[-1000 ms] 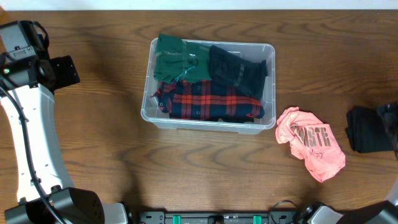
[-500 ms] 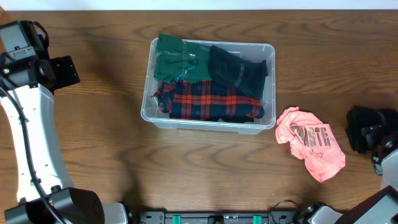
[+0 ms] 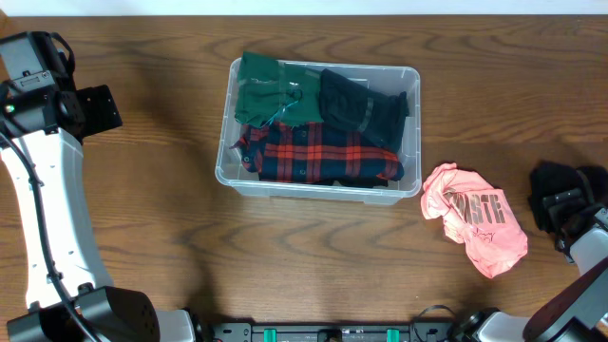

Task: Pack container
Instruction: 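Grasp the black garment at the right edge with the right gripper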

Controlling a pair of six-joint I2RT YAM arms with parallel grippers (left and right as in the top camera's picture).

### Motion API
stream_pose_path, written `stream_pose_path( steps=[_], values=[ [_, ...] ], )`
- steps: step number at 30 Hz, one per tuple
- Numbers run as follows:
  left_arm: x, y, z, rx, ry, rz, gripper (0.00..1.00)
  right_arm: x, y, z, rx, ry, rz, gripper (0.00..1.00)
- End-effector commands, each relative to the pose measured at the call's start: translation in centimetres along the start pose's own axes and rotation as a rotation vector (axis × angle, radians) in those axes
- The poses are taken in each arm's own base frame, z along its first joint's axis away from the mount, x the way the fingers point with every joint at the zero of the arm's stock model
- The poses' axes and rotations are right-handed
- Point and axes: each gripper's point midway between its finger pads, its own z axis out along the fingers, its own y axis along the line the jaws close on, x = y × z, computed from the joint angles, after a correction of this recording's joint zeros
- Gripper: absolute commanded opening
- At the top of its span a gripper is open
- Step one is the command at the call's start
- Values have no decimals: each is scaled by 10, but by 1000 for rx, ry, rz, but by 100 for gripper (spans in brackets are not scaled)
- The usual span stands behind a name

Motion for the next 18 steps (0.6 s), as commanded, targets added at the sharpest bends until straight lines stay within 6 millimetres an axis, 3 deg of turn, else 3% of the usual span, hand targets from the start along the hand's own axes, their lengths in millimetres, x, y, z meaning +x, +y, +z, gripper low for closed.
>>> stream_pose_path(
  steps=[1, 5, 8, 10, 16, 18],
  values=[
    [2, 1, 2, -9, 10, 11, 98, 12, -7, 13, 19, 42, -9, 86],
    [2, 1, 2, -9, 10, 11, 98, 13, -1, 23, -21, 50, -9, 64],
    [2, 1, 2, -9, 10, 11, 98, 11, 2, 25, -33, 41, -10, 20],
    [2, 1, 2, -9, 10, 11, 98, 10, 8, 25, -62, 40, -13, 1],
    [2, 1, 2, -9, 10, 11, 98, 7, 41, 17, -237, 58, -77, 1],
    [2, 1, 2, -9, 10, 11, 98, 3, 61, 8, -332, 69, -86, 1]
  ],
)
